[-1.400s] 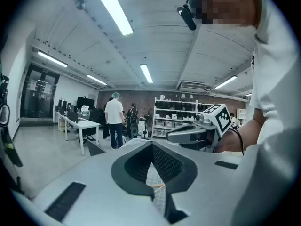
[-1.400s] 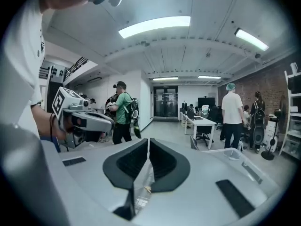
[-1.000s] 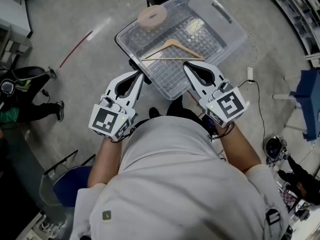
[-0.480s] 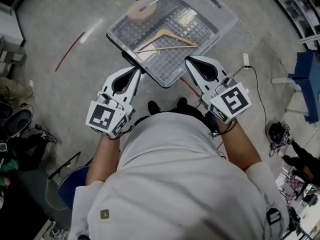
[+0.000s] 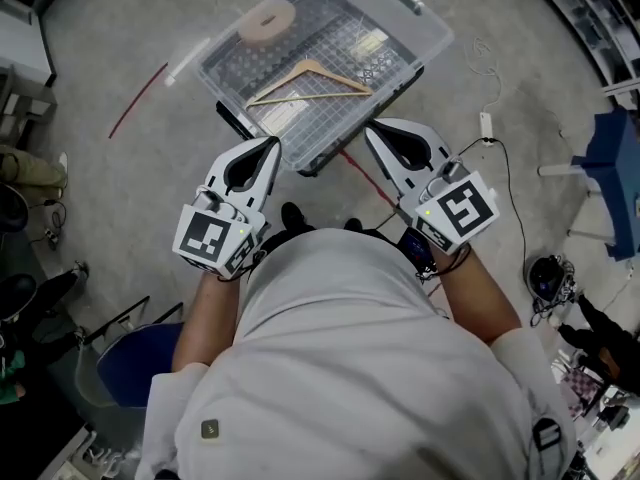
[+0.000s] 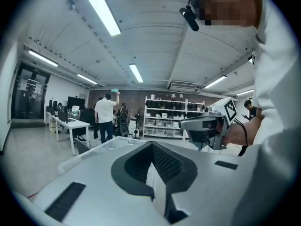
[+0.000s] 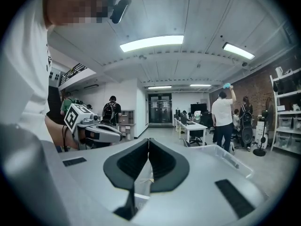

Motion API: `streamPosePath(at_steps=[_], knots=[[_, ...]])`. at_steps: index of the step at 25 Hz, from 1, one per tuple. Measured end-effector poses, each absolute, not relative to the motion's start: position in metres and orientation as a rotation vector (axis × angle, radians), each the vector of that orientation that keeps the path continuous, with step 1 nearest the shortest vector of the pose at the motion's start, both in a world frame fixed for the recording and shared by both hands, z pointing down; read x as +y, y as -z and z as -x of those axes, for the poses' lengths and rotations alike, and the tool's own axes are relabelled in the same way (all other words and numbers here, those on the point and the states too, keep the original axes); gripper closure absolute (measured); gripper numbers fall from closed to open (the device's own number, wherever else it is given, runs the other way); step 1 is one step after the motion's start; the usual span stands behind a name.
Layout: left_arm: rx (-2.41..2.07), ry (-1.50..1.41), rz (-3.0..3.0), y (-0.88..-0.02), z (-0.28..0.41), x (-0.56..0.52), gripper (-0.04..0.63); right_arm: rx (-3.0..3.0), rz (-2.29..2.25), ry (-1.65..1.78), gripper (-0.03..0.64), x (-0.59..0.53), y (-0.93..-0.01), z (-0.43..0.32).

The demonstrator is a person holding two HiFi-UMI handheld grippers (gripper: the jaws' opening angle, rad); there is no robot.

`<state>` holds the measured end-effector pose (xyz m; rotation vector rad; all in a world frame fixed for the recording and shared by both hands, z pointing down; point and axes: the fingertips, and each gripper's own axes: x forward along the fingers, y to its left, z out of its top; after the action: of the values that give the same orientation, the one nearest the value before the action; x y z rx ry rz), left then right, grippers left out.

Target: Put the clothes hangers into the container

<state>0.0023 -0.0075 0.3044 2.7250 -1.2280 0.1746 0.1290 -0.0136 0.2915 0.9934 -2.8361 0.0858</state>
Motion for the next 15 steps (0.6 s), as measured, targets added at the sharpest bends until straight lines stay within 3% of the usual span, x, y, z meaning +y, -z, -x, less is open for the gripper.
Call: streamPosePath(at_steps=[7,15], knots=[[-1.305,-0.197,-2.668,-0.308,-0.052,0.023,0.578,-2.864,-0.88,-0.101,0.595,0.01,-0.299,-0.177],[-1.389,-0.24,-2.586,-0.318,-0.059,0.057,0.578,-2.894,-0.77,-0.134,0.595,0.031,-0.315,-0.185]])
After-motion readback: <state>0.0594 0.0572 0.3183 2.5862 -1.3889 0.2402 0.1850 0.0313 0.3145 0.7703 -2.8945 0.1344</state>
